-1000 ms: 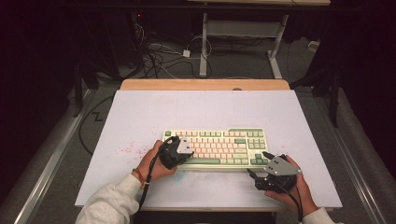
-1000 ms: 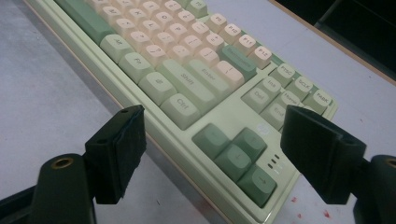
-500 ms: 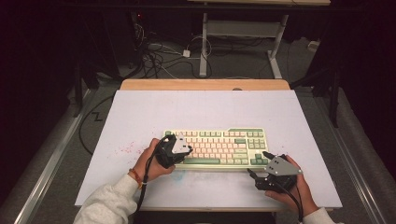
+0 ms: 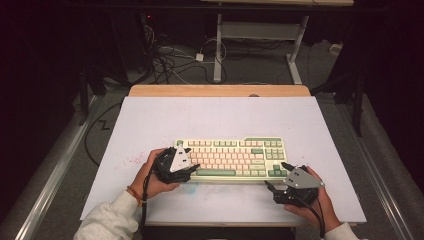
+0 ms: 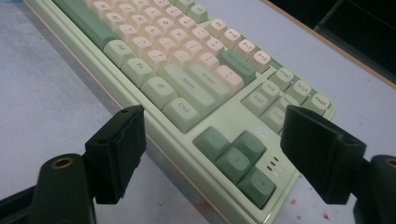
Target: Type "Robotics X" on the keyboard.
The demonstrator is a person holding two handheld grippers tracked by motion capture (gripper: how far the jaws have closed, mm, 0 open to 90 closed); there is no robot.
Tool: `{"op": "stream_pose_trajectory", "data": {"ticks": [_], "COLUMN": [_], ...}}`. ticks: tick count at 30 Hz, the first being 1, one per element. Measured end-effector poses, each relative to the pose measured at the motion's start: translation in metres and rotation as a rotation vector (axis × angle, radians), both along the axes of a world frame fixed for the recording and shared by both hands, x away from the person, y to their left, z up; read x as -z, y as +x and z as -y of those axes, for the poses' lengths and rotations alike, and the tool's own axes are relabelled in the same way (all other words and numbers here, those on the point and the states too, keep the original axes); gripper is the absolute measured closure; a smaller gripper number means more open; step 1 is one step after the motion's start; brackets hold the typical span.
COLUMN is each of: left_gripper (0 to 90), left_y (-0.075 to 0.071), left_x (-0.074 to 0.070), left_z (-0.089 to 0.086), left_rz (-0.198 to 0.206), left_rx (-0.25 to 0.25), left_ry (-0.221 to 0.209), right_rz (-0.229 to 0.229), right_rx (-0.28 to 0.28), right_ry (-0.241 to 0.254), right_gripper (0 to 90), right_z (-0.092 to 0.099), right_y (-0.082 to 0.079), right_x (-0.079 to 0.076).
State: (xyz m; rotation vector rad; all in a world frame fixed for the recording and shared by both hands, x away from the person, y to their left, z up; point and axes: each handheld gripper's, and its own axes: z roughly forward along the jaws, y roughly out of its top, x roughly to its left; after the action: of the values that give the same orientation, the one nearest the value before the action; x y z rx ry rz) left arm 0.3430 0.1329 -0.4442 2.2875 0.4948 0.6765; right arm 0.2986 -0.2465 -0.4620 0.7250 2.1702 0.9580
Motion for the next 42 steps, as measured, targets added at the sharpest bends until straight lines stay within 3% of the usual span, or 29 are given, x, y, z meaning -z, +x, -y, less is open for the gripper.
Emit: {"op": "stream_pose_trajectory", "data": {"ticks": [5,8,19,23,26,31,35,42], "left_gripper": [25.1,21.5,19.5,19.0,19.3,27.3,36.8,73.0], "left_y": [-0.004,-0.007,-0.023,-0.027,-0.031,-0.033,-0.032,-0.028], "left_x": [0.001,0.005,0.027,0.029,0.03,0.036,0.037,0.034], "left_z": [-0.01,-0.015,-0.038,-0.051,-0.059,-0.072,-0.083,-0.094], "left_rz": [0.02,0.022,-0.001,-0.035,-0.033,-0.05,-0.089,-0.141], "left_rx": [-0.033,-0.059,-0.118,-0.132,-0.145,-0.17,-0.194,-0.196], "left_ry": [-0.033,-0.025,0.004,-0.051,-0.039,0.007,0.001,-0.031], "right_rz": [-0.002,-0.004,-0.008,-0.012,-0.015,-0.019,-0.018,-0.018], "right_rx": [0.001,0.005,0.008,0.006,0.006,0.012,0.01,0.009], "right_ry": [0.003,0.007,0.018,0.014,0.014,0.015,0.014,0.009], "right_gripper": [22.6,22.6,22.6,22.6,22.6,22.7,22.6,22.7], "right_z": [0.0,0.002,0.002,0.001,0.0,0.0,0.0,-0.001], "right_y": [0.0,0.001,0.001,0.001,0.002,0.003,0.003,0.003], "right_x": [0.0,0.0,0.0,0.001,0.001,0.001,0.001,0.002]}}
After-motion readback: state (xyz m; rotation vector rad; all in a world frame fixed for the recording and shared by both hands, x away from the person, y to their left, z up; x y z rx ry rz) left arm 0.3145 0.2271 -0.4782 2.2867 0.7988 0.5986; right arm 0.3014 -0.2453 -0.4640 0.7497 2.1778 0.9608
